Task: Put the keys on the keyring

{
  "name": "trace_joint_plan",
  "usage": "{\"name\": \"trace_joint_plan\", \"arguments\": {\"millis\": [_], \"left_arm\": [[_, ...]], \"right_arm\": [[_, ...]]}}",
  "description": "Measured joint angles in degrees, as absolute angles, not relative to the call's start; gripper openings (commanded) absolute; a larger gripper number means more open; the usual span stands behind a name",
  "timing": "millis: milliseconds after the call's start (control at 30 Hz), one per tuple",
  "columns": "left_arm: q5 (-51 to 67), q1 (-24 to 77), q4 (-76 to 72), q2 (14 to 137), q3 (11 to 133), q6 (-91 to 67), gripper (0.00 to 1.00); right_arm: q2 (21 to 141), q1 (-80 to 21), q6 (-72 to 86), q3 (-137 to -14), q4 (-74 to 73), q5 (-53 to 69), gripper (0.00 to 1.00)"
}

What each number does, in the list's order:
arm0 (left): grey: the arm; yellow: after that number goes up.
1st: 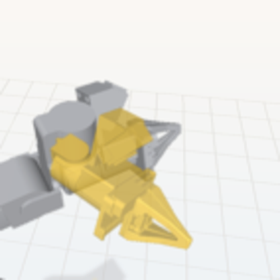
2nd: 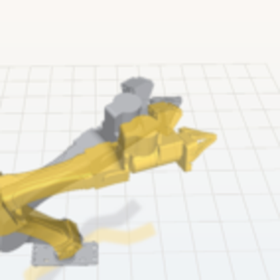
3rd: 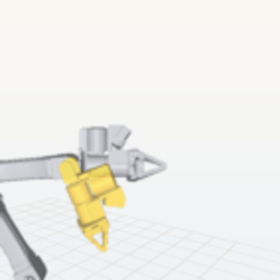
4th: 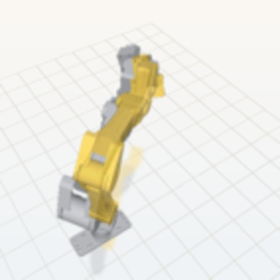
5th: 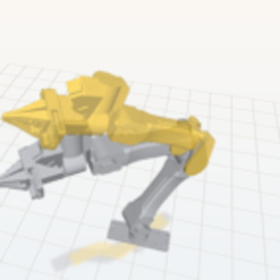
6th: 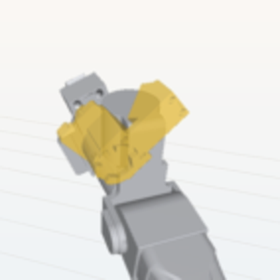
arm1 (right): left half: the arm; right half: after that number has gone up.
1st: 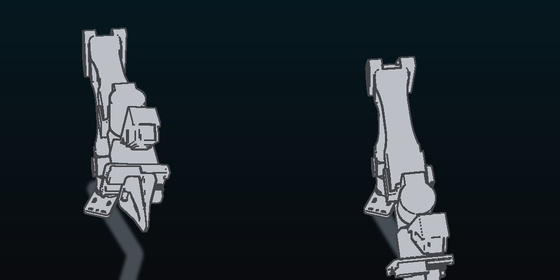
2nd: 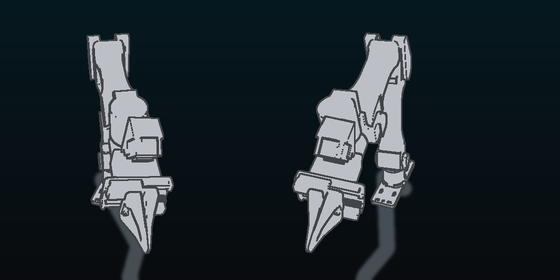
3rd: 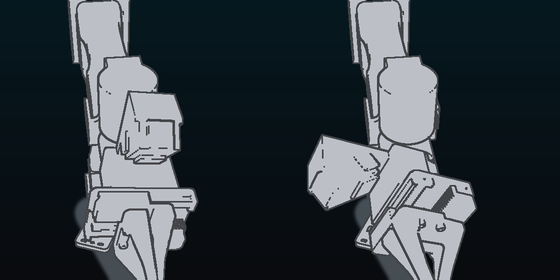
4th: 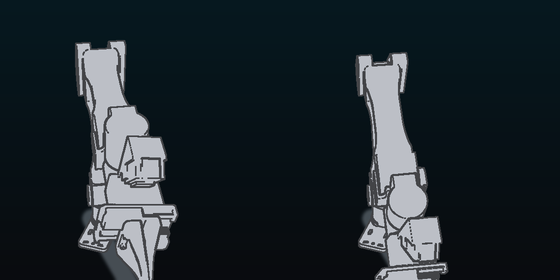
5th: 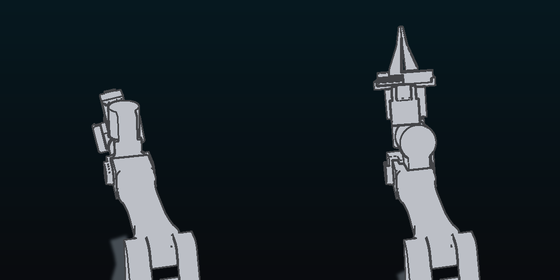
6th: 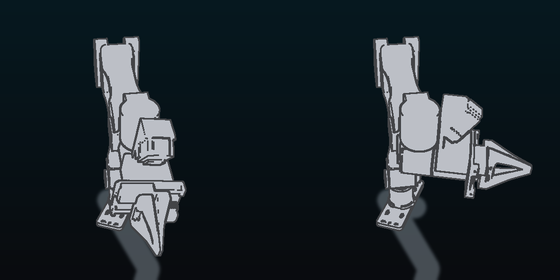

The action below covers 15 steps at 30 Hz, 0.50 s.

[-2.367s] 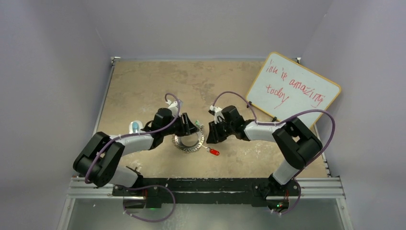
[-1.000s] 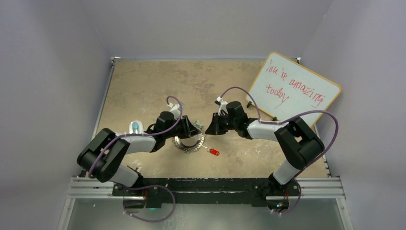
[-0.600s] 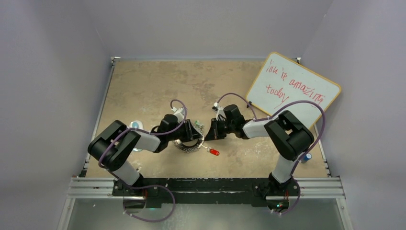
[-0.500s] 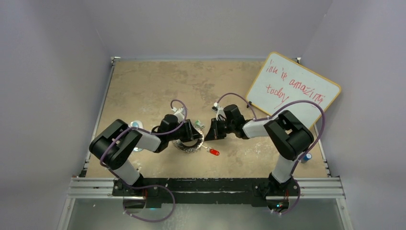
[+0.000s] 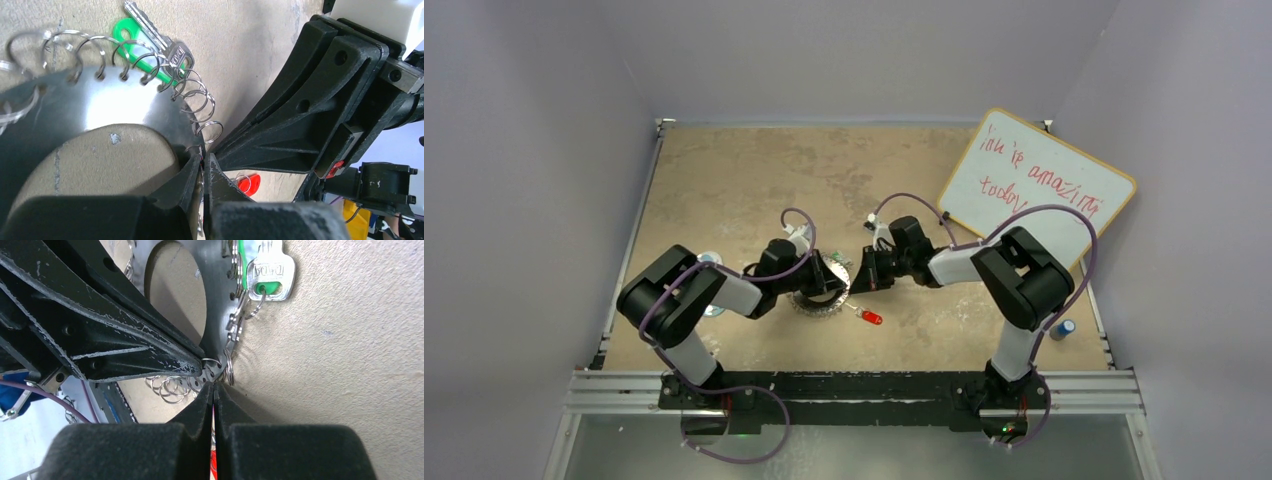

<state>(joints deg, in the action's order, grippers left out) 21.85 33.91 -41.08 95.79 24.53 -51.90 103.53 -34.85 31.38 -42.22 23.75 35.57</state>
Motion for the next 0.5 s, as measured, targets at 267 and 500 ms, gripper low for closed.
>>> {"name": "trace_joint_plan", "arguments": {"millis": [267, 500], "left_arm": [[21.6, 33.9, -35.7, 95.2, 27.4, -48.6, 0.00], [19.5, 34.0, -26.2, 89.5, 30.7, -40.1, 0.00]], "right_arm": [[103.0, -34.9, 29.7, -42.8, 22.1, 35.1, 0.06], [93.2, -35.0, 23.9, -42.7, 16.5, 28.6, 0.20]]}}
